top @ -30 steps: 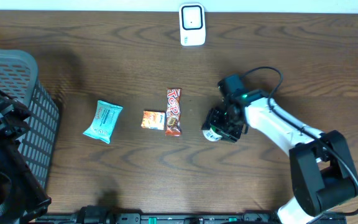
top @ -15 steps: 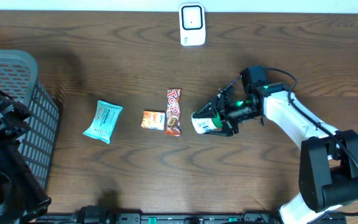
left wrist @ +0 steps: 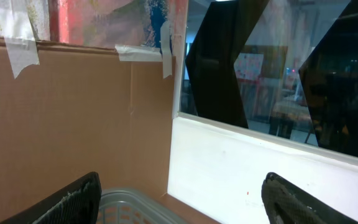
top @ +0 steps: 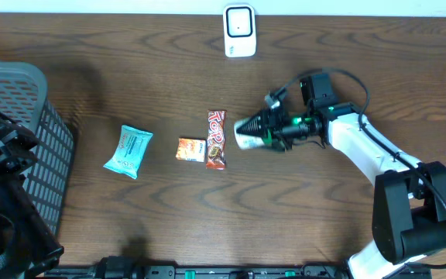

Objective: Scan the item barcode
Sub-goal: 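Lift the jar with the right gripper and carry it rightward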

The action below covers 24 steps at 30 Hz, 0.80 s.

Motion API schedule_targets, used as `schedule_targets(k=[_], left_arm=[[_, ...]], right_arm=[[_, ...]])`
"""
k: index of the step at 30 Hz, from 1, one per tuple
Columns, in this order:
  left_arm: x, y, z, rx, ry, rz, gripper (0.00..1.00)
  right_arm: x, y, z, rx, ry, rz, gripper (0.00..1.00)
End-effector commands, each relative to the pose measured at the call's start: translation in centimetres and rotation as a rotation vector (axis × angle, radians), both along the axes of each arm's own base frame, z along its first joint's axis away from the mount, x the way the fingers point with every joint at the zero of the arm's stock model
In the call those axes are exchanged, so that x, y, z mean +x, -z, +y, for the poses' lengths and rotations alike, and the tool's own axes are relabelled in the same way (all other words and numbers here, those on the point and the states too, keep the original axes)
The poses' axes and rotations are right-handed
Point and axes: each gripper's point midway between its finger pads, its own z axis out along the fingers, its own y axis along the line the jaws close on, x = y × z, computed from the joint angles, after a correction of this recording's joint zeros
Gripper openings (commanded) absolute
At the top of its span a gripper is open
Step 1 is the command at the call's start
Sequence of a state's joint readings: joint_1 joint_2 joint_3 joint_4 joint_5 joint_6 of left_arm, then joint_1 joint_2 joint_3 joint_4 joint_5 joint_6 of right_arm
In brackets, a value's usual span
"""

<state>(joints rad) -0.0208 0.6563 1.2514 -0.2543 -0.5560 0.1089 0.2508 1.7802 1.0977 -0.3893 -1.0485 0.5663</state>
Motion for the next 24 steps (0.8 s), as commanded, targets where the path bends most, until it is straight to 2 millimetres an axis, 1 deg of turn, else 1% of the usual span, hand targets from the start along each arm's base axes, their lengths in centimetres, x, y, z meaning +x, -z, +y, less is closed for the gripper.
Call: schedule_targets(k=[1, 4, 5, 7, 8, 9, 10, 12, 14, 16, 18, 19, 21, 24], left_arm=[[-0.2, -0.1, 0.0, 0.005, -0.003, -0.005, 0.83], [-0.2, -0.1, 0.0, 0.005, -0.002, -0.005, 0.83], [-0.2, -0.1, 0.0, 0.005, -0.003, -0.005, 0.83], [-0.2, -0.1, 0.0, 0.004, -0.002, -0.005, 0.83], [-0.2, -0.1, 0.0, 0.005, -0.002, -0.005, 0.83], [-0.2, -0.1, 0.0, 0.004, -0.002, -0.005, 0.83], [-0.2, -0.1, 0.0, 0.004, -0.002, -0.005, 0.83], [-0.2, -0.1, 0.0, 0.004, -0.002, -0.005, 0.83], [-0.2, -0.1, 0.0, 0.004, -0.002, -0.005, 0.83], [-0.2, -0.1, 0.0, 0.004, -0.002, -0.005, 0.83], [-0.2, -0.1, 0.0, 0.004, -0.002, -0.005, 0.83], [-0.2, -0.1, 0.0, 0.004, -0.002, -0.005, 0.83], [-0.2, -0.1, 0.0, 0.004, -0.002, -0.005, 0.83], [-0.2, -0.1, 0.0, 0.004, -0.002, -0.005, 0.83]], right_arm=[[5.1, -1.1, -0.5, -0.092, 0.097, -0.227, 0.51], [8.8, -3.5, -0.9, -0.140, 0.178, -0.383, 0.52], [10.8, -4.7, -1.5, -0.189, 0.228, -0.463, 0.52], [13.6, -6.2, -3.1, -0.291, 0.328, -0.572, 0.51], [15.4, -7.0, -4.3, -0.366, 0.409, -0.639, 0.50], [16.2, -7.4, -4.8, -0.402, 0.450, -0.673, 0.50], [17.7, -8.1, -6.1, -0.482, 0.533, -0.747, 0.49], [19.1, -9.1, -7.6, -0.579, 0.623, -0.836, 0.48], [20.3, -10.1, -8.6, -0.636, 0.686, -0.918, 0.48], [21.3, -10.9, -9.1, -0.657, 0.723, -0.982, 0.49], [22.4, -11.3, -9.2, -0.667, 0.746, -1.057, 0.53], [23.0, -11.4, -9.1, -0.667, 0.752, -1.094, 0.54], [24.5, -10.8, -8.6, -0.652, 0.771, -1.174, 0.55], [26.1, -9.4, -8.6, -0.639, 0.819, -1.209, 0.58]])
